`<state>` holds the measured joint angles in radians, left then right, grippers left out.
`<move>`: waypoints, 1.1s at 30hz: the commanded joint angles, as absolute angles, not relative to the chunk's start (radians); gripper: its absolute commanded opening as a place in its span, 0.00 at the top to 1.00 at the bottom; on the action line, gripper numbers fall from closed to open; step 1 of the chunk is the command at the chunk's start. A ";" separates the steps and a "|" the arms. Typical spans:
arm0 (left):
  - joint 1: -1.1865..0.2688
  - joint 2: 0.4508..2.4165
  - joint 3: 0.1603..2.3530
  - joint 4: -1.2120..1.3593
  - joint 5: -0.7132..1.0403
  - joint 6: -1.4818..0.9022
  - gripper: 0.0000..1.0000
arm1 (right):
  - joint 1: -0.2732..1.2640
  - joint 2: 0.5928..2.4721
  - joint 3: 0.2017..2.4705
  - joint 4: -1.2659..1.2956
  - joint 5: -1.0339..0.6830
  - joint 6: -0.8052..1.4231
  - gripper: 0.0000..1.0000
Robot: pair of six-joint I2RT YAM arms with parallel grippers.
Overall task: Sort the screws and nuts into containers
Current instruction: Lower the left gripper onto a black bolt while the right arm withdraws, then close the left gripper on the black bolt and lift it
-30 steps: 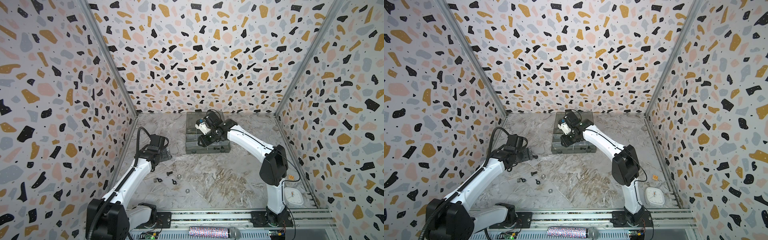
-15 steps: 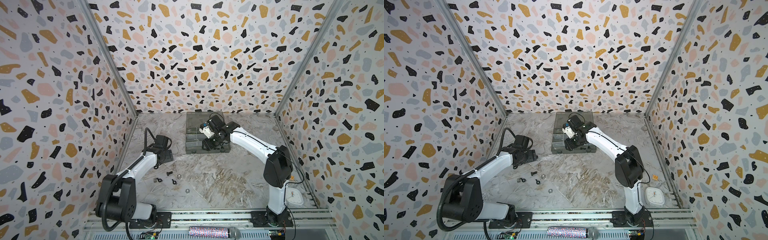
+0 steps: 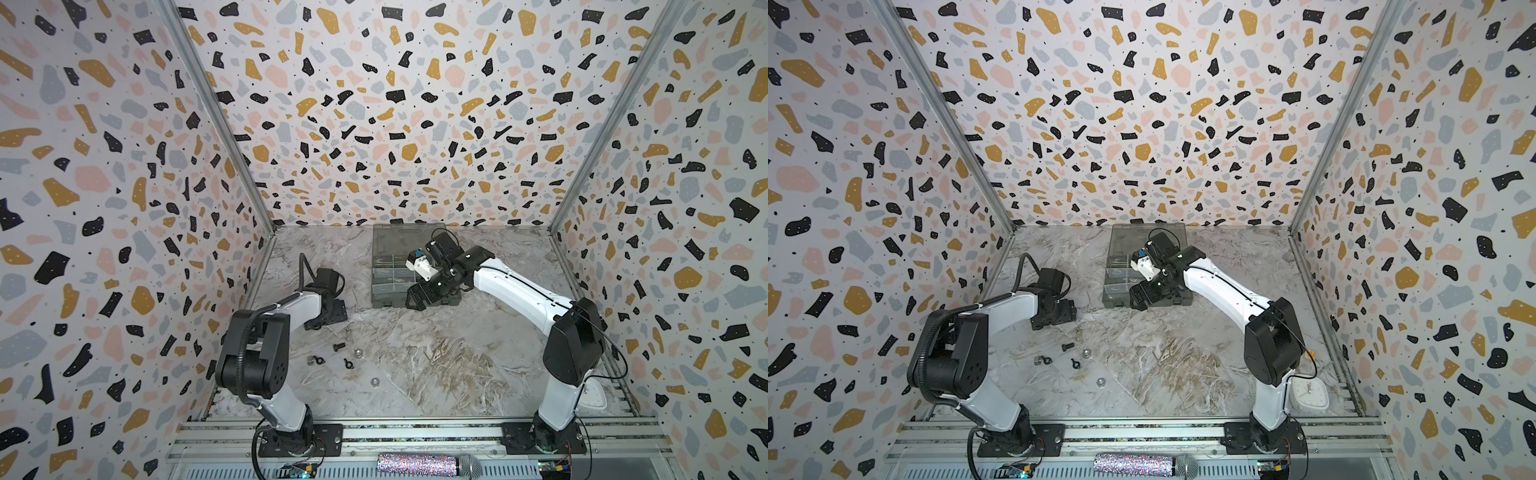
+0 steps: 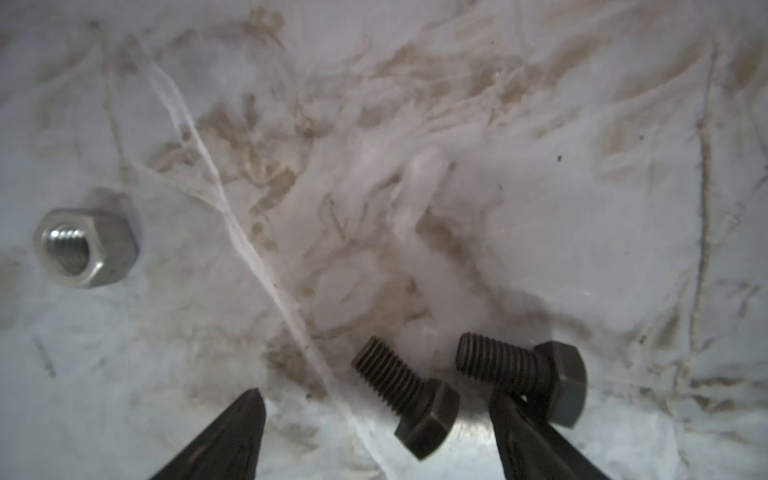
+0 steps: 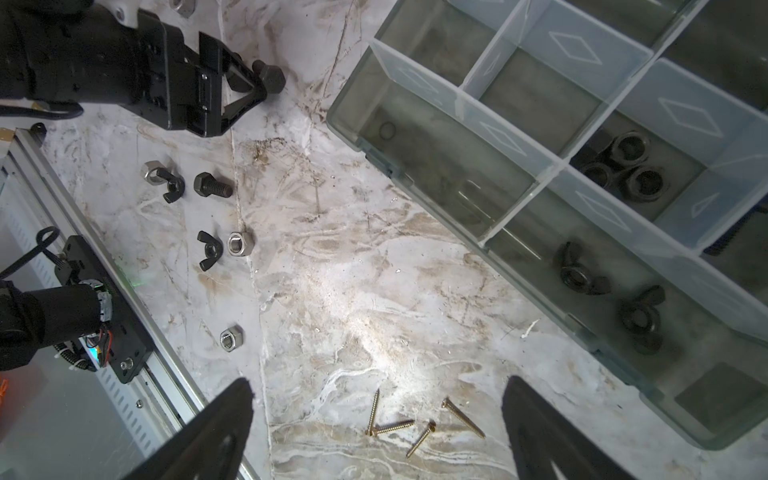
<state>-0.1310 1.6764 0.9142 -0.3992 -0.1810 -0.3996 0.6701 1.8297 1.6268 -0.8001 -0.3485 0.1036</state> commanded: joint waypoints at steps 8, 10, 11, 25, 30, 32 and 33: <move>-0.121 1.729 0.945 -0.374 -0.154 -0.362 0.25 | 0.590 1.761 1.596 -0.843 -0.363 0.099 0.04; -0.121 1.726 0.932 -0.370 -0.148 -0.366 0.30 | 0.585 1.760 1.593 -0.850 -0.358 0.099 0.04; -0.121 1.725 0.927 -0.367 -0.143 -0.365 0.32 | 0.585 1.758 1.591 -0.850 -0.357 0.099 0.04; -0.122 1.731 0.913 -0.370 -0.108 -0.358 0.55 | 0.585 1.730 1.554 -0.843 -0.328 0.125 0.03; -0.122 1.723 0.914 -0.377 -0.096 -0.358 0.62 | 0.585 1.717 1.540 -0.833 -0.316 0.141 0.03; -0.121 1.718 0.914 -0.381 -0.083 -0.358 0.64 | 0.584 1.709 1.533 -0.834 -0.313 0.147 0.03; -0.123 1.714 0.912 -0.383 -0.076 -0.359 0.64 | 0.585 1.705 1.528 -0.831 -0.313 0.150 0.03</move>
